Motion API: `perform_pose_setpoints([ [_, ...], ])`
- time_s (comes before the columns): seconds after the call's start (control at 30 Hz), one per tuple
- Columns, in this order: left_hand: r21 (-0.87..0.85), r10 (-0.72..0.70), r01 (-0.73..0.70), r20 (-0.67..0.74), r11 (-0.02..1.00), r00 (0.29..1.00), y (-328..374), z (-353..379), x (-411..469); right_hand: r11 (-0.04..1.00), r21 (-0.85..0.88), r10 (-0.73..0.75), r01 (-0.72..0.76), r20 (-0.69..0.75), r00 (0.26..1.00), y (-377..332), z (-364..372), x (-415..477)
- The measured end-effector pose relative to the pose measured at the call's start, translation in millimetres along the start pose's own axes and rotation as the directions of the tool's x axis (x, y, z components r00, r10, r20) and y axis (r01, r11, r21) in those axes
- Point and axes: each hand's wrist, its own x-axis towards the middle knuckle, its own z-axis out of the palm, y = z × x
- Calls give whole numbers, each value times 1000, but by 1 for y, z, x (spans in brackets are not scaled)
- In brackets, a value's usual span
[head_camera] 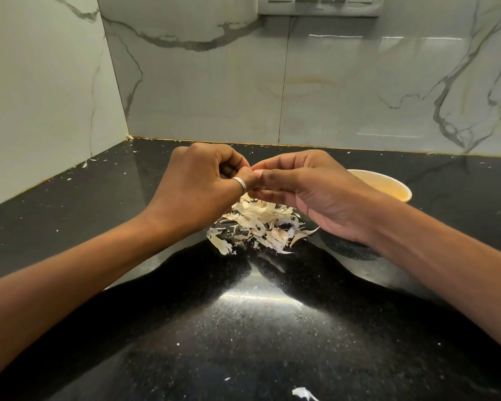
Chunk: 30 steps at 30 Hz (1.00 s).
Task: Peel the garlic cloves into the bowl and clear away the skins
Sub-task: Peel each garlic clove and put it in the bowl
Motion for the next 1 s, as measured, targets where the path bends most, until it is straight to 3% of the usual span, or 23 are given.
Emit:
perform_pose_setpoints([
  [0.37, 74, -34, 38, -43, 997, 998, -4, -3, 4, 998, 65, -17, 17, 4, 1000, -4, -2, -3],
  [0.77, 76, -77, 86, -106, 993, 991, -2, -5, 5, 999, -32, -45, 44, -32, 998, -8, 0, -5],
  [1.0, 9, -172, 175, -135, 985, 976, -1, -10, 8, 990, -121, -74, 67, -52, 996, -8, -3, -3],
])
